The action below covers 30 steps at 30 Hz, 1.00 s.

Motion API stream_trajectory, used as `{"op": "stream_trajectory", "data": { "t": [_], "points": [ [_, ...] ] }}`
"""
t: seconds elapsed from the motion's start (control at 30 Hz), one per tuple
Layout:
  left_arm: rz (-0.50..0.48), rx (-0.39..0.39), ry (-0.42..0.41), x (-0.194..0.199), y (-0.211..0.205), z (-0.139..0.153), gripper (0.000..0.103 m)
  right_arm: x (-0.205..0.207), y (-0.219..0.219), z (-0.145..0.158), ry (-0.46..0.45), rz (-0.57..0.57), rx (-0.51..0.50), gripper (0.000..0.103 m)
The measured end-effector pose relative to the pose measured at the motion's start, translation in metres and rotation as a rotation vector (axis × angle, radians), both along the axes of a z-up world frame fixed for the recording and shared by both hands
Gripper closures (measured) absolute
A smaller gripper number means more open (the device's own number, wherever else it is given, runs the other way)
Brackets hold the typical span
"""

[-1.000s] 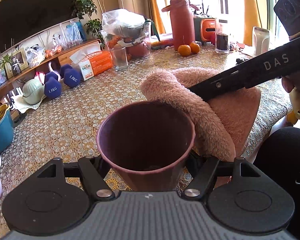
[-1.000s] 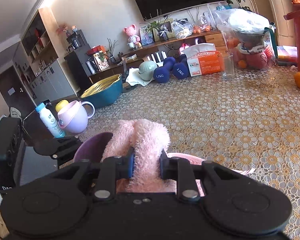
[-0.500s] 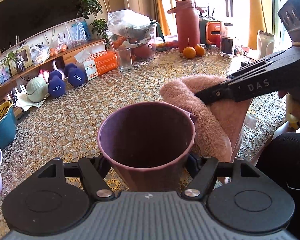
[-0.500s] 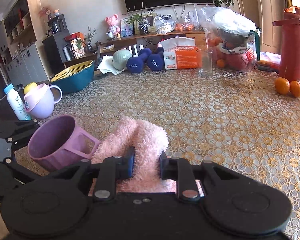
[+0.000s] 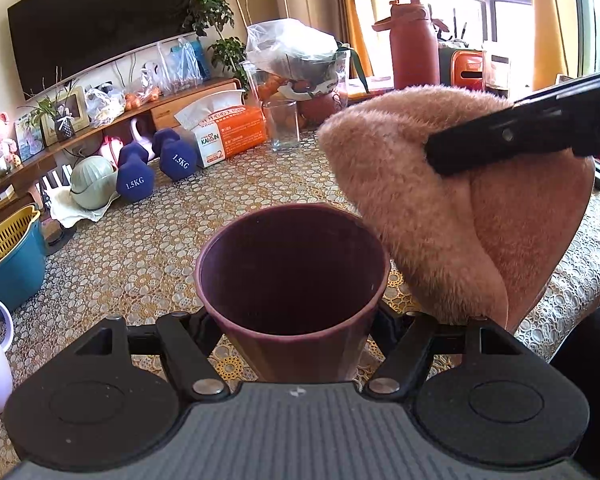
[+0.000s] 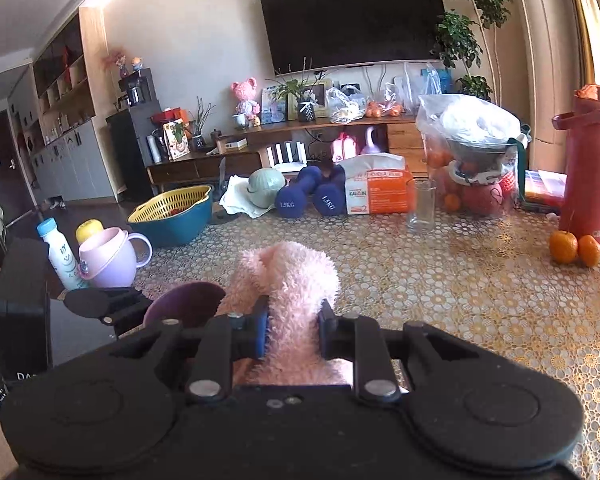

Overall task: Clean container
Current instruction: 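Wipe the cup's outer side repeatedly with the towel in the right gripper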

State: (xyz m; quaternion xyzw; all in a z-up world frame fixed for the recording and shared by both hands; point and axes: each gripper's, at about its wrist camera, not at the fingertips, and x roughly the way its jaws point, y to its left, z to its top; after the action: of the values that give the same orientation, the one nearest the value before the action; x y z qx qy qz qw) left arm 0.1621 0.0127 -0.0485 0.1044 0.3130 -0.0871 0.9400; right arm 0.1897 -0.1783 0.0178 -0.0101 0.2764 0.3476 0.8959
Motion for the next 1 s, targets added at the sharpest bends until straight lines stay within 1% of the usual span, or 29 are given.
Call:
{"op": "stream_trajectory", "data": {
  "t": [0.1,0.2,0.33,0.63,0.73,0.87,0.93,1.0],
  "points": [
    [-0.001,0.003,-0.008,-0.003,0.000,-0.002,0.030,0.001,0.017,-0.011,0.013,0.032,-0.041,0.081],
    [0.002,-0.002,-0.009,-0.002,0.001,-0.003,0.031,0.001,0.028,-0.020,0.000,0.035,-0.092,0.081],
    [-0.004,-0.007,-0.012,0.001,0.002,-0.003,0.031,0.012,0.024,-0.025,0.025,0.013,-0.080,0.081],
    [-0.011,-0.007,-0.025,0.003,0.002,-0.002,0.032,0.035,0.027,-0.034,0.048,-0.028,-0.107,0.081],
    [-0.007,-0.027,-0.019,0.003,0.006,-0.001,0.032,0.041,0.029,-0.038,0.061,-0.040,-0.115,0.081],
    [-0.014,-0.018,-0.024,-0.001,0.005,-0.003,0.032,0.044,0.029,-0.052,0.100,-0.052,-0.133,0.081],
    [-0.017,-0.025,-0.017,-0.002,0.006,-0.004,0.032,0.043,0.029,-0.059,0.121,-0.046,-0.136,0.081],
    [-0.016,-0.029,-0.015,-0.005,0.008,-0.004,0.032,0.040,0.032,-0.064,0.123,-0.032,-0.149,0.081]
  ]
}}
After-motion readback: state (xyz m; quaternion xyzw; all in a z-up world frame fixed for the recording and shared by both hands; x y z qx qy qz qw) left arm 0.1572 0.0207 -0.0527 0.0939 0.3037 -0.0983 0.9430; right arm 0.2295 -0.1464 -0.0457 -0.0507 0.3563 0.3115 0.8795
